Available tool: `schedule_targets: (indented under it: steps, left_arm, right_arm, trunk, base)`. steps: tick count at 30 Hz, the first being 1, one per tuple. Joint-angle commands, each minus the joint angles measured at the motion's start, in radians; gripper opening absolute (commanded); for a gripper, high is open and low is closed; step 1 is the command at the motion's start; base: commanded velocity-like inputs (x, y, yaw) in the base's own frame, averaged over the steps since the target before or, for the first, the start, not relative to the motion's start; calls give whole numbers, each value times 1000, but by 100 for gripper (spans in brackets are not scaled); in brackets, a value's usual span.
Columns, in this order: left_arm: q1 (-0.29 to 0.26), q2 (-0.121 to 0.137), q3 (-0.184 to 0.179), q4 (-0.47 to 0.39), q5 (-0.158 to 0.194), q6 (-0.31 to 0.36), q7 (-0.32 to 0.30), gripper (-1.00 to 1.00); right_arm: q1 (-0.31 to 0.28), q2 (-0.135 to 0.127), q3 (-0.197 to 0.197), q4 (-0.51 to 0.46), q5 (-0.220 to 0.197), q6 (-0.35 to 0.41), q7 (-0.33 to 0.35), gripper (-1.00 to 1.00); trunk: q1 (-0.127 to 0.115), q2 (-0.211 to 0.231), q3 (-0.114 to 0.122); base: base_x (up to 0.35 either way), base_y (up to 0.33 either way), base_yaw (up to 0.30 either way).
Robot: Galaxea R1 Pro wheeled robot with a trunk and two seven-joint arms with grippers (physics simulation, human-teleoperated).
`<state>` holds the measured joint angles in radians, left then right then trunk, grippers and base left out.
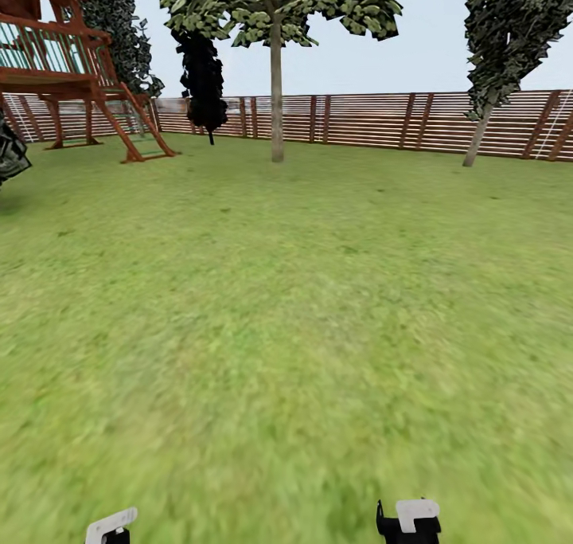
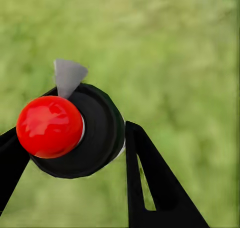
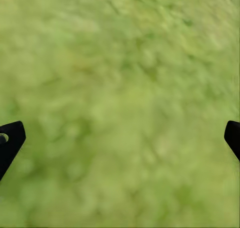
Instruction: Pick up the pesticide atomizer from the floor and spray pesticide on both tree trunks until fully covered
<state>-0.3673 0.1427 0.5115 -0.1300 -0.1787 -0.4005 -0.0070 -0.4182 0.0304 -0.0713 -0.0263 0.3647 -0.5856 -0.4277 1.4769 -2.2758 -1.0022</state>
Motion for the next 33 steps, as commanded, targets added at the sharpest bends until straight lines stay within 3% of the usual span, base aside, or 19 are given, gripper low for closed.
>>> schedule_targets:
  steps: [1, 33]
  left_arm:
    - [-1, 0, 8, 1, -10, -4, -1, -100]
    - [-1, 0, 8, 1, -12, -4, -1, -100]
  right_arm:
    - [-1, 0, -8, 1, 10, -2, -5, 100]
    - [-1, 0, -7, 1, 11, -2, -5, 100]
  trunk:
    - [0, 0, -1]
    - [0, 0, -1]
  base:
    - [342, 0, 0]
    - [342, 0, 0]
